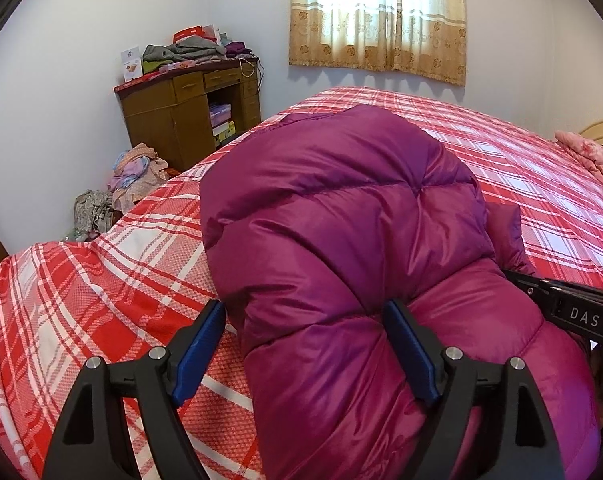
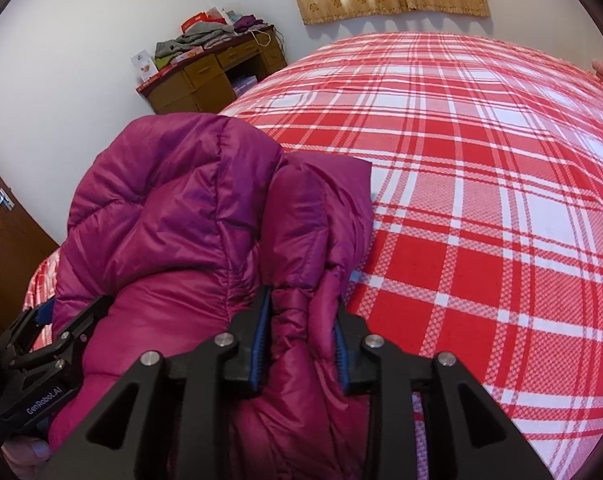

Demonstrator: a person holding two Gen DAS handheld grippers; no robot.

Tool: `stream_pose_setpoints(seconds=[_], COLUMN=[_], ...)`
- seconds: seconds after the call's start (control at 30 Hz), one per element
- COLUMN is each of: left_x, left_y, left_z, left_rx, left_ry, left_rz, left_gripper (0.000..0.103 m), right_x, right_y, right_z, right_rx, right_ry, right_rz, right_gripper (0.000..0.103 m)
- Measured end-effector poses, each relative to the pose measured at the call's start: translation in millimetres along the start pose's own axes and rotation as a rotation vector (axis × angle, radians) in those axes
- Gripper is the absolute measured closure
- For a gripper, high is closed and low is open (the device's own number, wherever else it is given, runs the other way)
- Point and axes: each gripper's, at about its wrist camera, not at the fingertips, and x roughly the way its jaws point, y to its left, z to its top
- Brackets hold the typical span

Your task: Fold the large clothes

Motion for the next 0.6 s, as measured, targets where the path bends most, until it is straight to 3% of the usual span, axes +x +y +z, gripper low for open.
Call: stream_pose_setpoints(seconds=[0.07, 0.1, 0.27, 0.43, 0.6], left_x=[-11.6, -23.0, -101.1, -163.2, -207.0], left_y=[0.2, 1.2, 12.6, 17.6, 22.6], left_z=[3.6, 5.6, 10.2, 19.9, 27.1], left_rx=[0.012, 0.016, 0.003, 0.005, -0.017], left_ry=[0.007, 0.0, -0.108, -0.2, -0.286], left_rz=[0.032, 0.049, 0.069, 0.051, 0.024], left_gripper=[0.021, 0.021, 0.021, 0.021, 0.021], right_x=[-6.4, -15.2, -85.7, -159.3, -203.9], right_y=[-0.4, -1.1, 18.6, 59.3, 87.9], right_z=[2.9, 4.4, 3.2, -9.7, -15.2], right_rx=[0.002, 0.012, -0.02, -0.125, -0.16], right_ry=[0.0, -0.003, -0.123, -0.238, -0.334], right_rz=[-0.034, -0.039, -0.072, -0.082, -0.077], right_gripper=[0.053, 0.053, 0.037, 0.032, 0.029])
